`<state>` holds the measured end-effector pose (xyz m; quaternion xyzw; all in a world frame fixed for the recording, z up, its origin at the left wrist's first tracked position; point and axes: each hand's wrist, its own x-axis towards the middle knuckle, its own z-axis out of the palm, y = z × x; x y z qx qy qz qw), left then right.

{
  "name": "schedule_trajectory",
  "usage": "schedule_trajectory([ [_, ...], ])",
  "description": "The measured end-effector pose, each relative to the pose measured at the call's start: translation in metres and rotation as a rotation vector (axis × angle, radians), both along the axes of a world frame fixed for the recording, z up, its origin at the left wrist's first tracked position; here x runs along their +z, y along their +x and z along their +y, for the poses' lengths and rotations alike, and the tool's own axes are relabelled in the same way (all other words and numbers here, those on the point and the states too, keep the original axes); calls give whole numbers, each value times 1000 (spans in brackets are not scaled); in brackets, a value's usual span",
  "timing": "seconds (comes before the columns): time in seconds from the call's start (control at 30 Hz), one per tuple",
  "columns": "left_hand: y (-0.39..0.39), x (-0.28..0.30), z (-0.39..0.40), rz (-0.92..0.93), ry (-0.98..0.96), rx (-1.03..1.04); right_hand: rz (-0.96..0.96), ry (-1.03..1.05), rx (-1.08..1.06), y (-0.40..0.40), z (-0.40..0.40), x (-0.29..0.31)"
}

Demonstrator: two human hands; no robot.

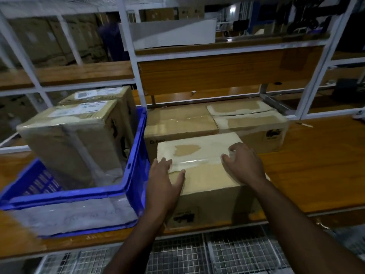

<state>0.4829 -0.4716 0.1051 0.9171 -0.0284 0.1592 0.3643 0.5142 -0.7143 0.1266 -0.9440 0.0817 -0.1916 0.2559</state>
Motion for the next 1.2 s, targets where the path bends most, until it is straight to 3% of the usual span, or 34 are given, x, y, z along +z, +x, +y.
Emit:
schedule_trajectory([
  [0.23, 18, 4, -11, -22, 121, -3, -183, -79, 86, 22, -5, -5],
  [0.37, 10, 2, -12, -223, 242, -7, -402, 6, 125, 4, -2, -6],
  [0.5, -13, -11, -24, -283, 367, -177, -348, -63, 271, -37, 11, -43],
  [0.67, -17, -17, -29, -276, 391, -133, -458, -77, 257, -49, 20, -64],
  [0.8, -8, -1, -36, -237, 380, -85, -401, -154, 224, -38, 23, -42],
  [0.93, 17, 28, -41, -153, 533, -57, -188, -228, 68, -6, 31, -5],
  [1.0, 33, 35, -41, -158, 579, -49, -117, -352, 91, 15, 35, 4],
  [1.1, 46, 27, -40, -162, 488, -61, -29, -405, 187, 27, 38, 1],
  [1.2, 55, 15, -39, -196, 539, -89, -111, -393, 254, 26, 37, -2],
])
